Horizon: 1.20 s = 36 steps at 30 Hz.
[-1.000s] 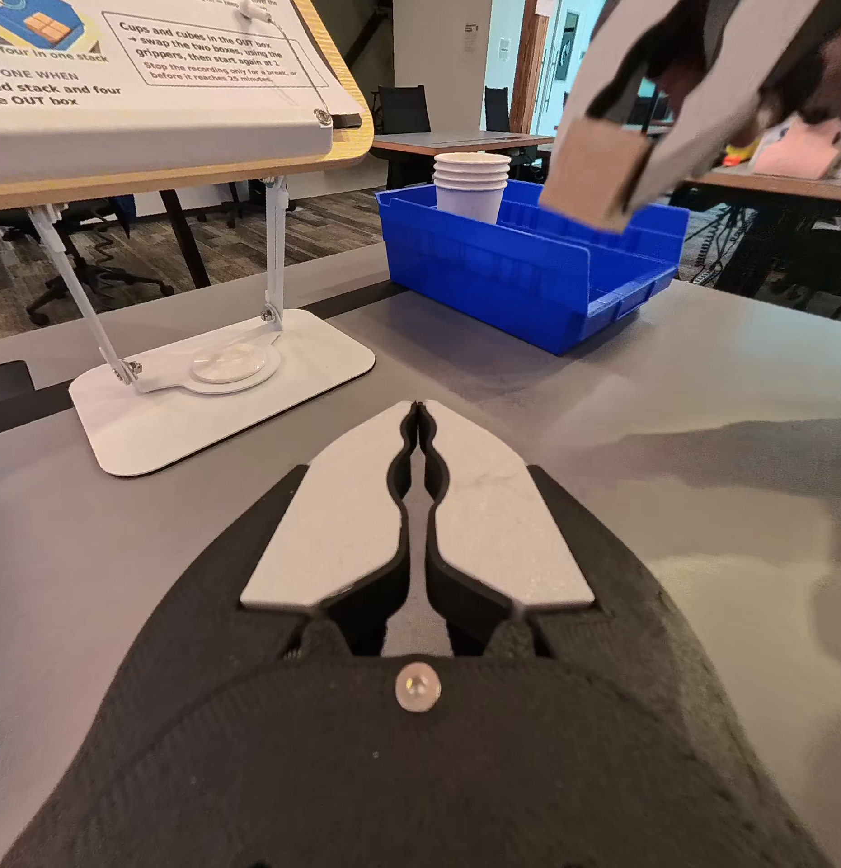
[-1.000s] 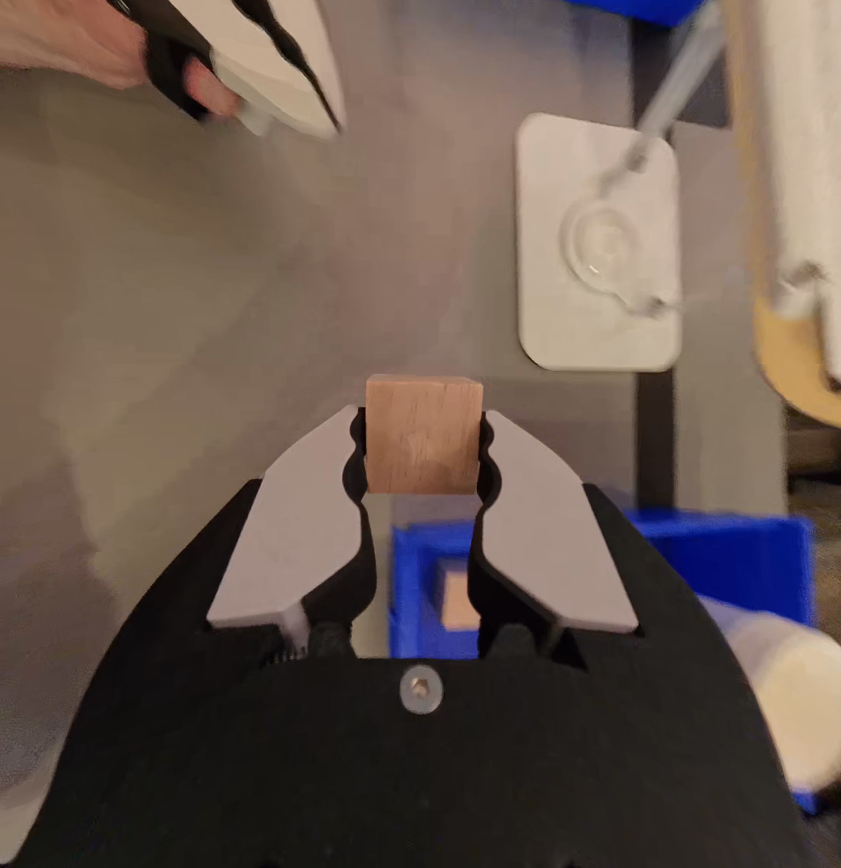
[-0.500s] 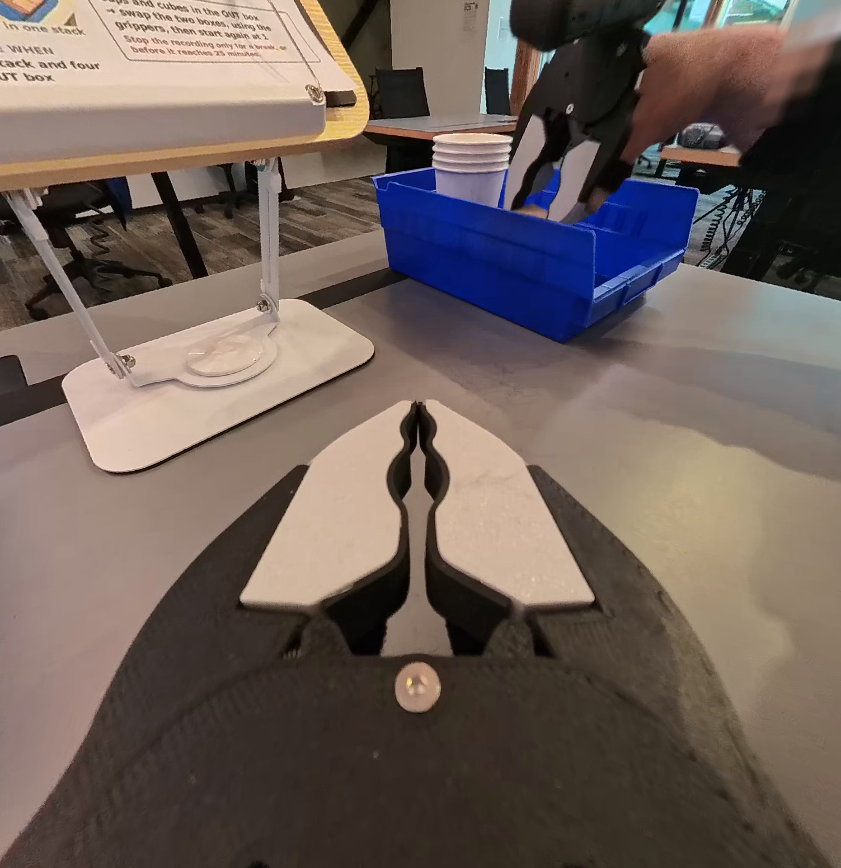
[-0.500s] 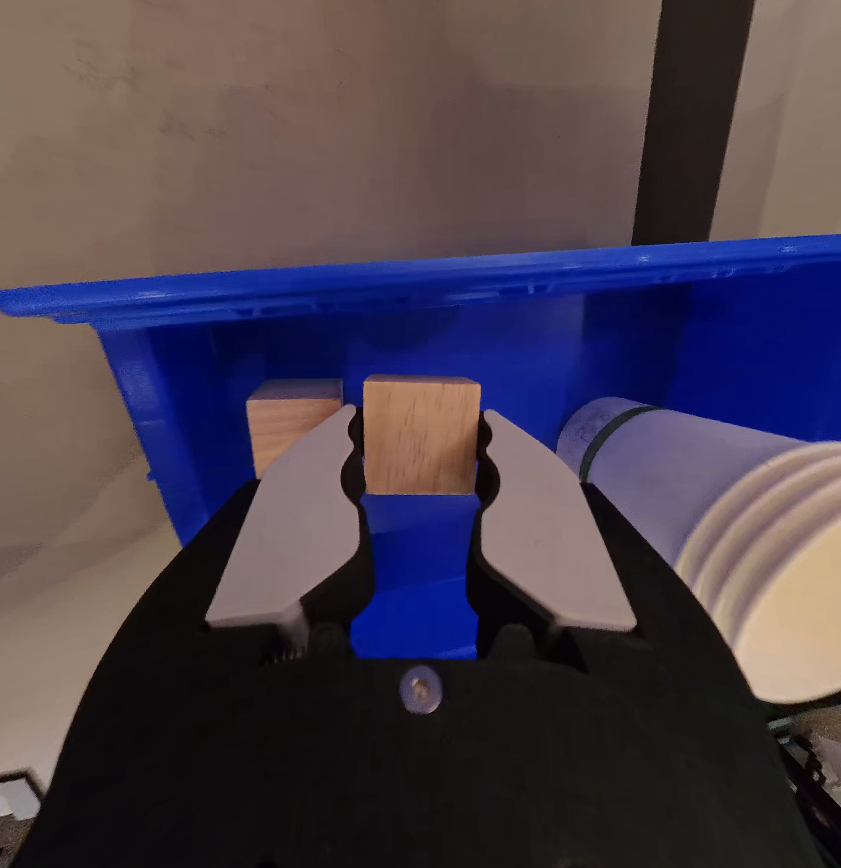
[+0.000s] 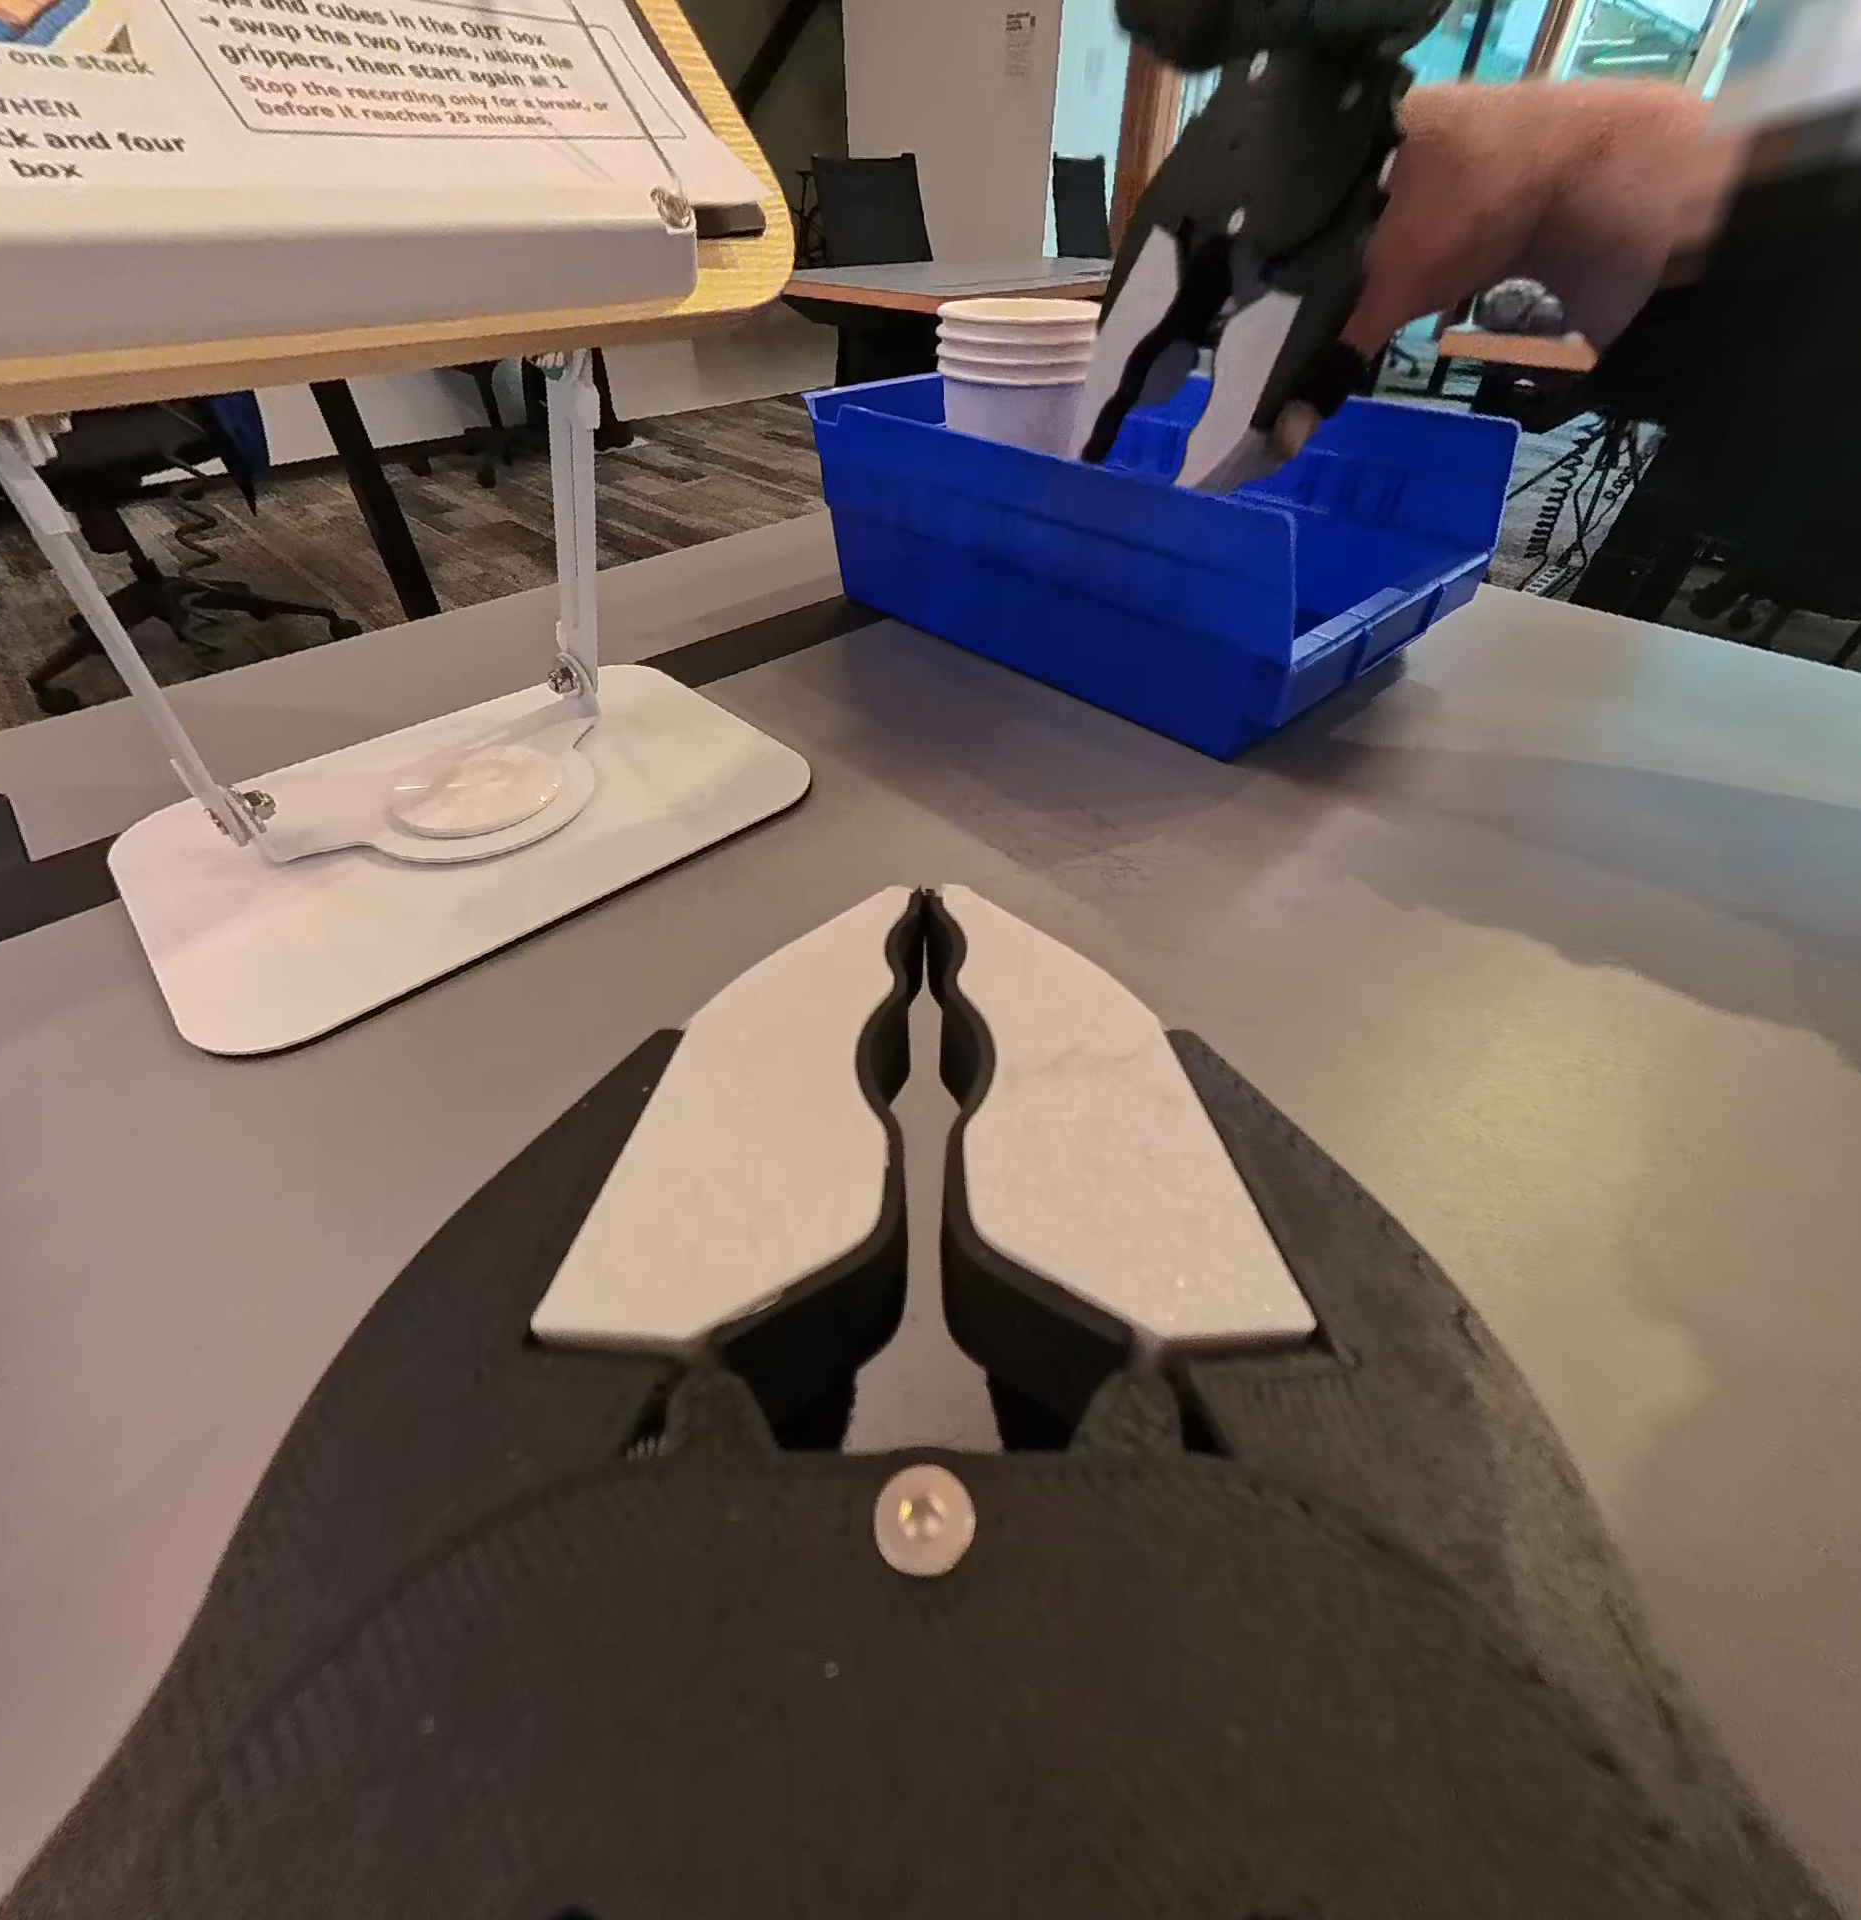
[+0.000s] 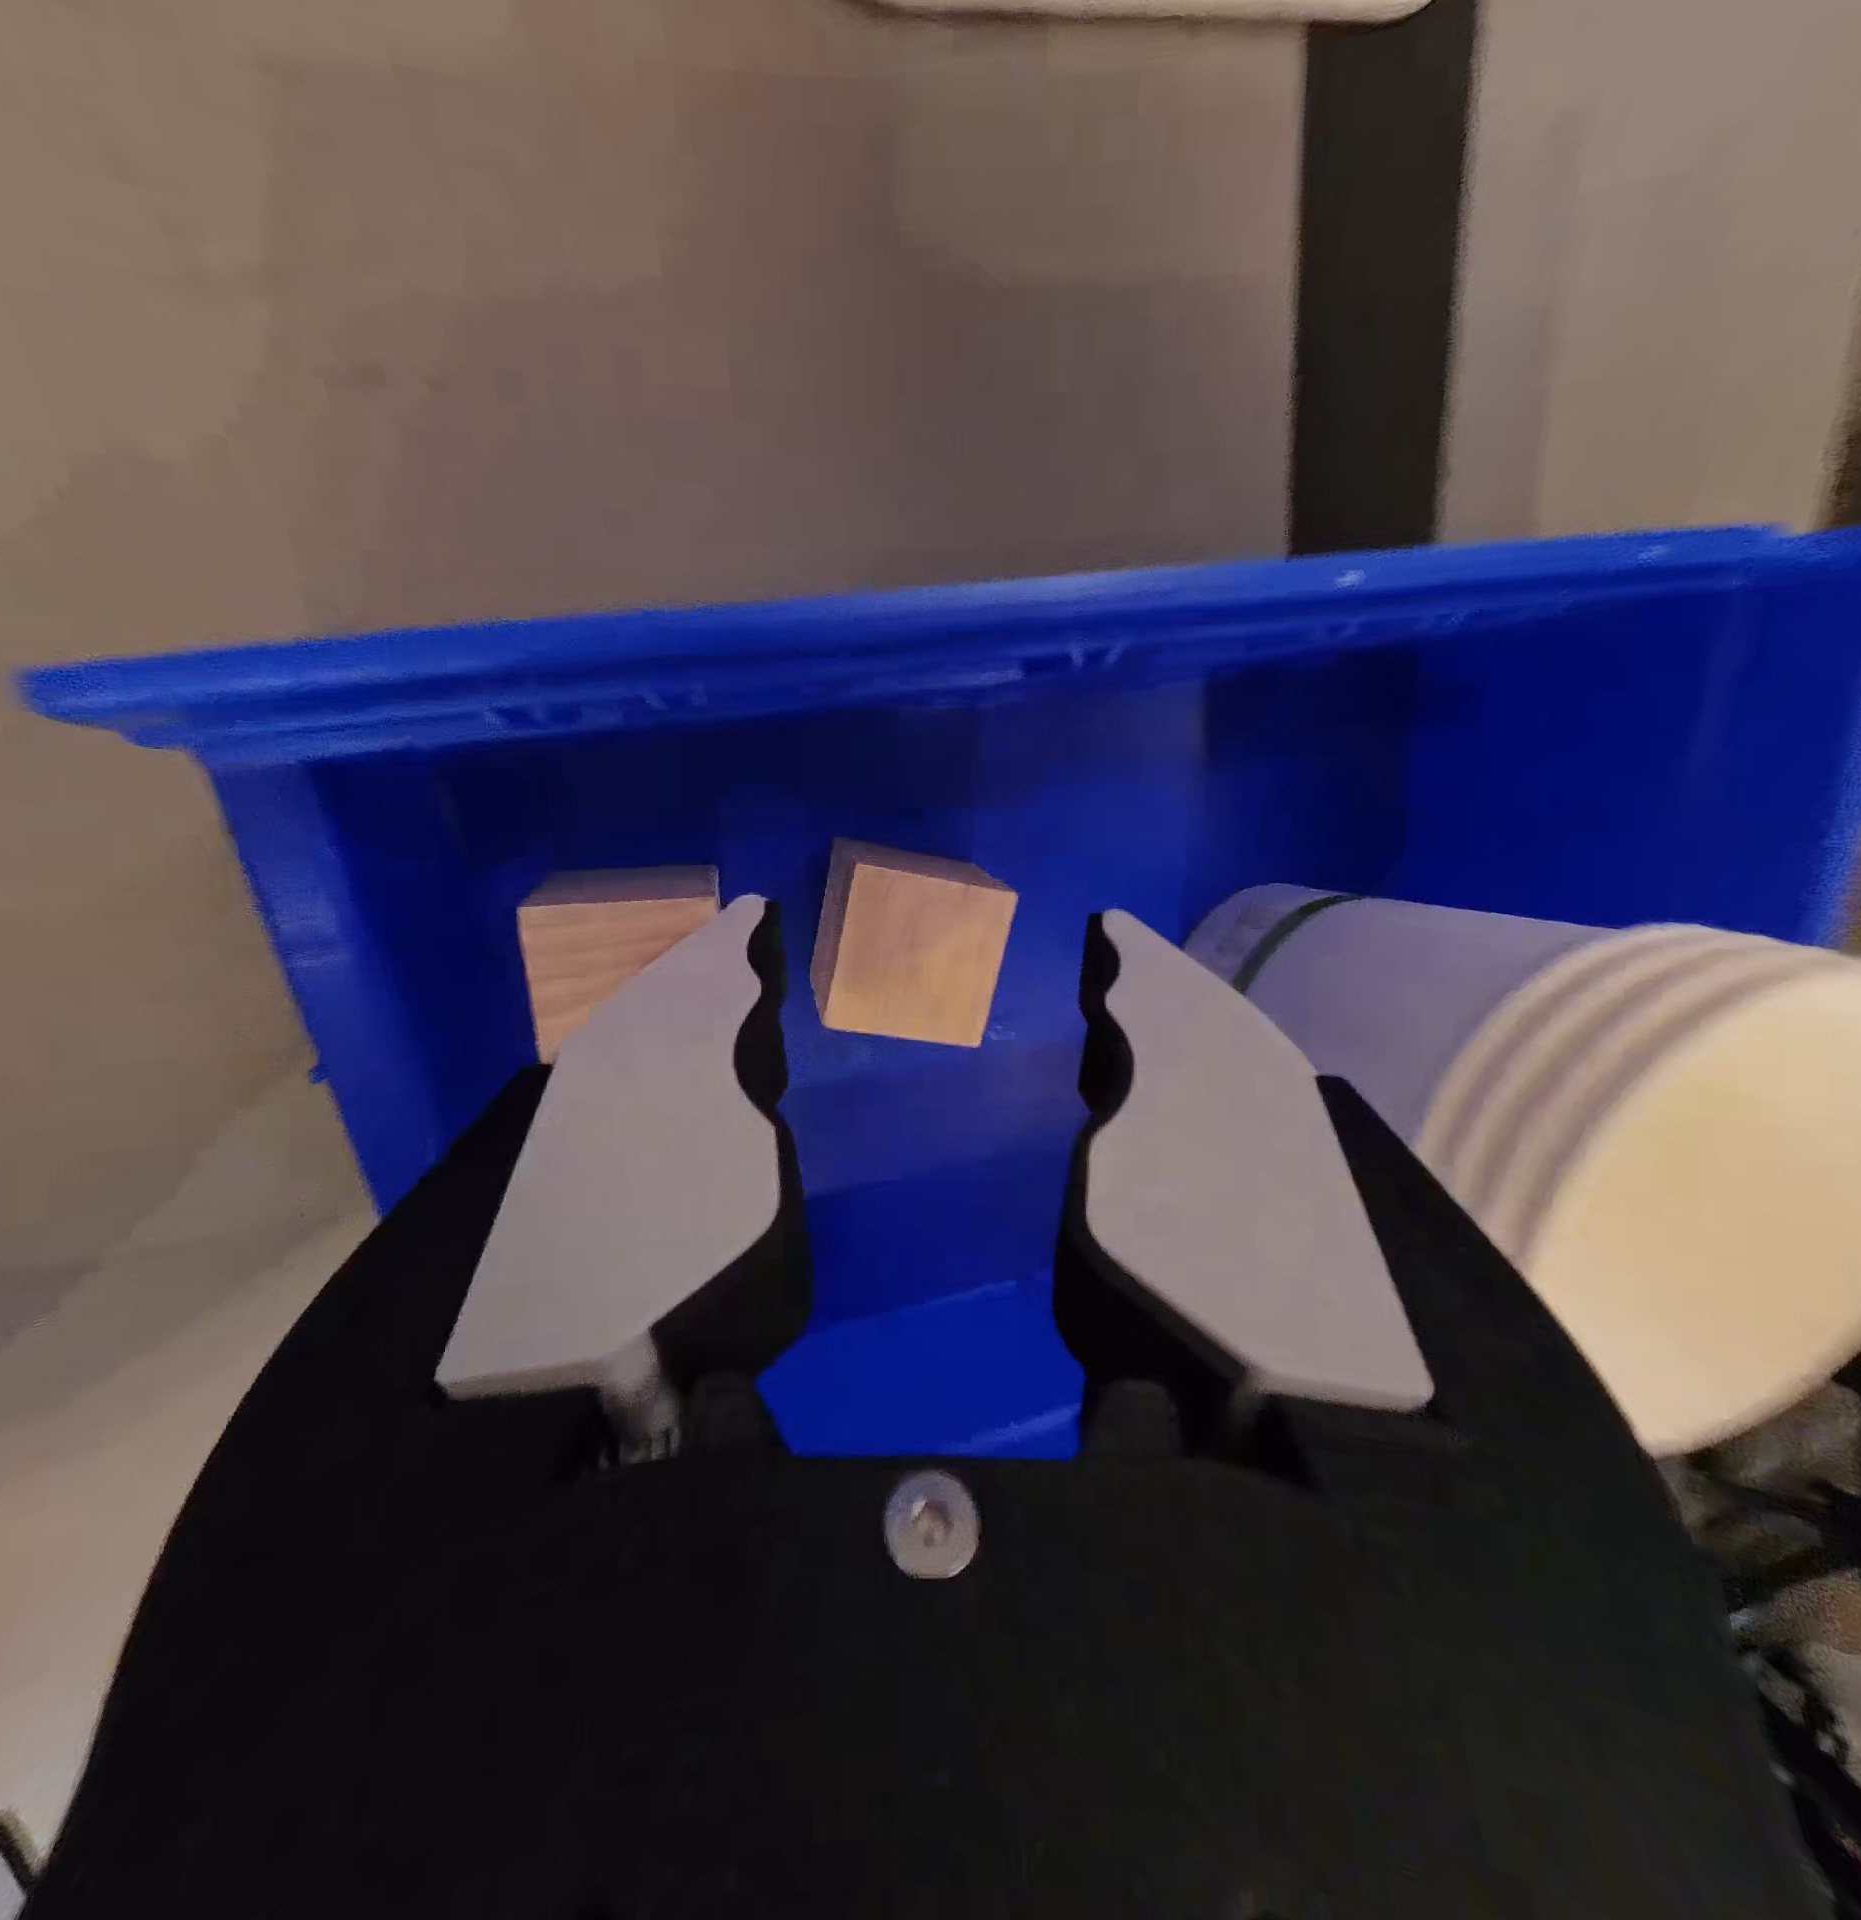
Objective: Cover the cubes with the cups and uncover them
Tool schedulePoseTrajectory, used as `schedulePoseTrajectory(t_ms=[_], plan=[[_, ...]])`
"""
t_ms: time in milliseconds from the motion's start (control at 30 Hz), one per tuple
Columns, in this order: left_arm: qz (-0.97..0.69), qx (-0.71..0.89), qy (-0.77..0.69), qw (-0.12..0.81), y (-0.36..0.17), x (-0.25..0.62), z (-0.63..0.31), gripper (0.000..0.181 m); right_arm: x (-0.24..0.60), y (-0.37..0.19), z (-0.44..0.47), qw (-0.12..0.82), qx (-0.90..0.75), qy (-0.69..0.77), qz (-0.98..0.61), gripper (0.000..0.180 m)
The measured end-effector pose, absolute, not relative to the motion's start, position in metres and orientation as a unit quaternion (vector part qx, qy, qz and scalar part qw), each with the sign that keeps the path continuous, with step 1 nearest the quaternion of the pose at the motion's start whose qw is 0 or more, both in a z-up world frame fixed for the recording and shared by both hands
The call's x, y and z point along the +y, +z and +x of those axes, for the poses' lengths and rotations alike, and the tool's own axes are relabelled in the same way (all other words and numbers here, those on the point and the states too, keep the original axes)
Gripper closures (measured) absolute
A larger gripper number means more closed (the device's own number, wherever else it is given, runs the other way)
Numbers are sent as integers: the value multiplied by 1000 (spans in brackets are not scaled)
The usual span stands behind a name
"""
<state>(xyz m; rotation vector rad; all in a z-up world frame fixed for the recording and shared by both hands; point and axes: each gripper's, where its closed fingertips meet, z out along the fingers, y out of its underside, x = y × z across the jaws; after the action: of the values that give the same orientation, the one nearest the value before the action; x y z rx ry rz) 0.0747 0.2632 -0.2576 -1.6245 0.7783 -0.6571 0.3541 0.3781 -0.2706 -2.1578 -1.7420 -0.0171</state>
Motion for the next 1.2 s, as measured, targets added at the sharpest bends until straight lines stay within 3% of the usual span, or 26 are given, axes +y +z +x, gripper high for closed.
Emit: schedulePoseTrajectory(t_ms=[300,600,767,867,1067,1200], plan=[[-665,324,-251,624,-211,238,40,181,303,-181,269,263,-683,-39,-681,143],[-679,266,-95,678,-142,201,-102,181,217,-177,100,296,-716,127,-619,142],[-725,201,-76,655,-175,182,-177,181,188,-205,2,274,-770,177,-549,136],[-753,178,-65,630,-212,174,-203,181,176,-227,-51,244,-817,194,-485,123],[-779,154,-120,596,-262,156,-204,181,190,-281,-125,175,-895,117,-394,103],[-787,128,-148,585,-271,157,-206,181,196,-308,-140,97,-936,101,-324,104]])
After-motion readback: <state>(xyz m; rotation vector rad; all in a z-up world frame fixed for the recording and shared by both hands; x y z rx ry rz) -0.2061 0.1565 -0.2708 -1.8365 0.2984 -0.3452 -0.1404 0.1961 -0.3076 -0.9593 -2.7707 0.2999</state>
